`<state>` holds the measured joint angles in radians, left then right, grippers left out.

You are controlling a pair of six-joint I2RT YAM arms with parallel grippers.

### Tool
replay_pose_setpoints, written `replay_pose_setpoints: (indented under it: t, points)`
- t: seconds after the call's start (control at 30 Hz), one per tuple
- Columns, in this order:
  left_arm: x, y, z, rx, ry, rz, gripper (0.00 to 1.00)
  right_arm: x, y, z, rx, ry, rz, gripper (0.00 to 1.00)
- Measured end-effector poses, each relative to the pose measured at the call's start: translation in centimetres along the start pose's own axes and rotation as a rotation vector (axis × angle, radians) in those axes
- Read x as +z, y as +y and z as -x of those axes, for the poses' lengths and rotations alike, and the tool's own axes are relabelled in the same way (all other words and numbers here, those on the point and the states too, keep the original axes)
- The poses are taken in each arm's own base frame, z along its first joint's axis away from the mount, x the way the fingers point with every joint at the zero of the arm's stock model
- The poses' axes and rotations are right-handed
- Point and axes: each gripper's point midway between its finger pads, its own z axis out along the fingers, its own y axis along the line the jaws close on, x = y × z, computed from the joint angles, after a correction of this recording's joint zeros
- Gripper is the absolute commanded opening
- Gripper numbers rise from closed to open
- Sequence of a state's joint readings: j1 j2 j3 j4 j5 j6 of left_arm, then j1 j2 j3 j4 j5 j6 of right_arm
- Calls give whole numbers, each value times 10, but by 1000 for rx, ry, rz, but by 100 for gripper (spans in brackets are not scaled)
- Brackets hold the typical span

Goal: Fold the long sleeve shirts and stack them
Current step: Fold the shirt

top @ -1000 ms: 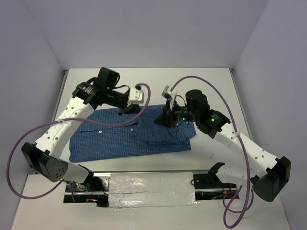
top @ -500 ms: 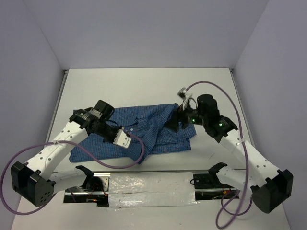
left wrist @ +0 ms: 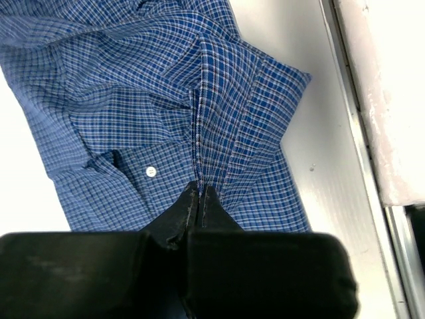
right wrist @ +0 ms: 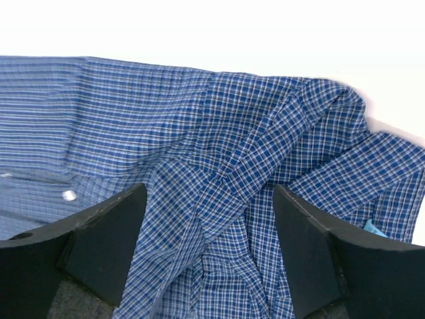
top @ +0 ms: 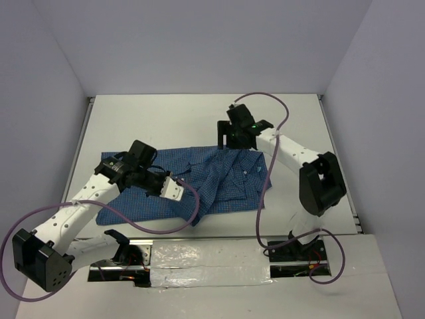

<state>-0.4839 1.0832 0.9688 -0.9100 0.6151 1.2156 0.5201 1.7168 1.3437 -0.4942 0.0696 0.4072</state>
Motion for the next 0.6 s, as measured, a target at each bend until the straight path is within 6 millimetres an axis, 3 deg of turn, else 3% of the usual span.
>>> replay_pose_setpoints:
  t: [0.17,0.33,0.6]
  points:
    - [2,-3,-2,-17,0,1,0,18,4,-28,-65,69,-81,77]
    - [4,0,-3,-17,-3,14,0,35,-10,-52,-94,139,-158,67]
    - [3,5,-2,-27,0,37,0,30,-32,-71,-96,162,-224,49]
